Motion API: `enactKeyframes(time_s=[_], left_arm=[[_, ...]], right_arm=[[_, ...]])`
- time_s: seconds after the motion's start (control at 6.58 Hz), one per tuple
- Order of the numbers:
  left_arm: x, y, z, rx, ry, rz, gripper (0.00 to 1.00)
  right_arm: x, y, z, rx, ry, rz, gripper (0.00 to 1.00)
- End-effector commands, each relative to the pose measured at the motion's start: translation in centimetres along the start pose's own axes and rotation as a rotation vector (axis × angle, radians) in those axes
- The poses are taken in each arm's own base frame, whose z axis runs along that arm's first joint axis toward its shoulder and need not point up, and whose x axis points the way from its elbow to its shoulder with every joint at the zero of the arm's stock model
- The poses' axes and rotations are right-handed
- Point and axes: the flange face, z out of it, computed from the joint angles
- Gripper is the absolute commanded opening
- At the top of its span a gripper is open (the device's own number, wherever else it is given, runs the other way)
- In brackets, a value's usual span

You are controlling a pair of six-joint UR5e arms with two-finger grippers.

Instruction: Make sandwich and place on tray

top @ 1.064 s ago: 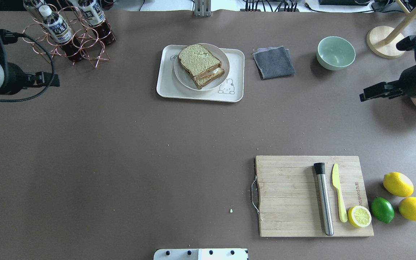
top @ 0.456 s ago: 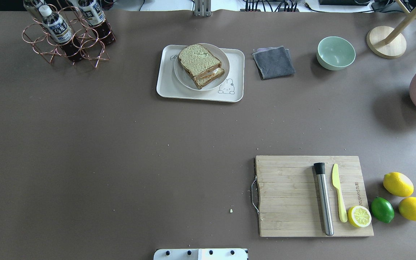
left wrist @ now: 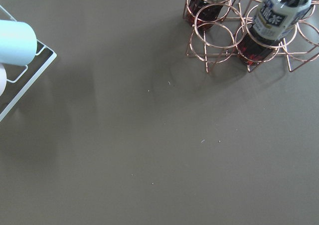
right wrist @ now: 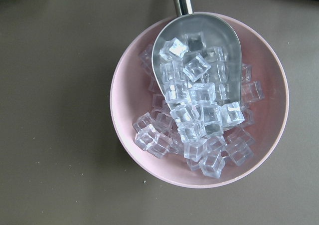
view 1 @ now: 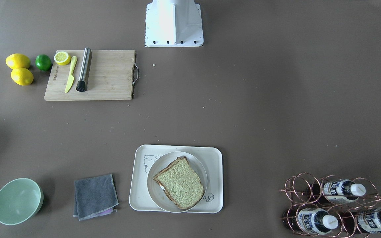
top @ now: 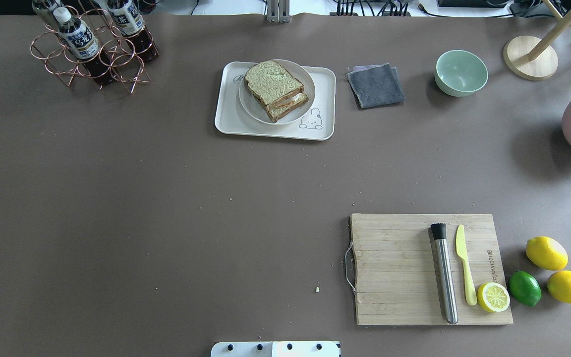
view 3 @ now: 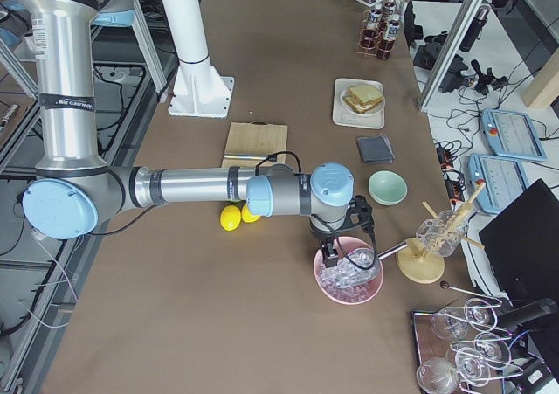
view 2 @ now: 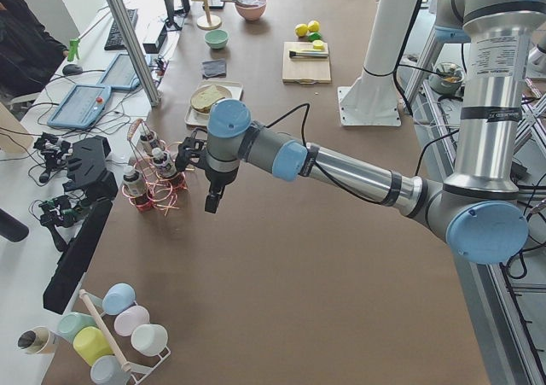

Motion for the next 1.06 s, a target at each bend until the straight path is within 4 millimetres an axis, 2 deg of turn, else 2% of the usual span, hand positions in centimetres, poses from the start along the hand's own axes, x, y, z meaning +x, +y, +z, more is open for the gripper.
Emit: enactKeyframes(time_s=[0.0, 0.15, 0.3, 0.61, 0.76, 0.91], left_arm=[[-4.4, 4.0, 1.4, -0.041, 0.025, -0.067, 0.97], [-4.8, 4.9, 1.5, -0.047, 0.022, -0.079, 0.97], [-6.0, 5.8, 1.4, -0.044, 0.018, -0.097, 0.97], [-7.5, 8.7, 2.4, -0.052, 0.014, -0.114, 0.97], [-7.8, 9.9, 2.6, -0.036, 0.009, -0.099, 0.97], [-7.9, 9.3, 2.2, -0.023, -0.057, -0.088, 0.97]], right_arm=[[1.6, 2.0, 0.9, -0.012, -0.019, 0.047, 1.00], [1.6, 1.8, 0.1, 0.002, -0.012, 0.046, 1.00], [0.4, 0.2, -2.2, 0.044, -0.002, 0.069, 1.00], [-2.3, -2.2, -5.1, 0.028, 0.022, 0.090, 1.00], [-2.3, -1.9, -5.7, 0.012, 0.091, 0.091, 1.00], [-1.6, -1.2, -5.0, -0.003, 0.098, 0.092, 1.00]])
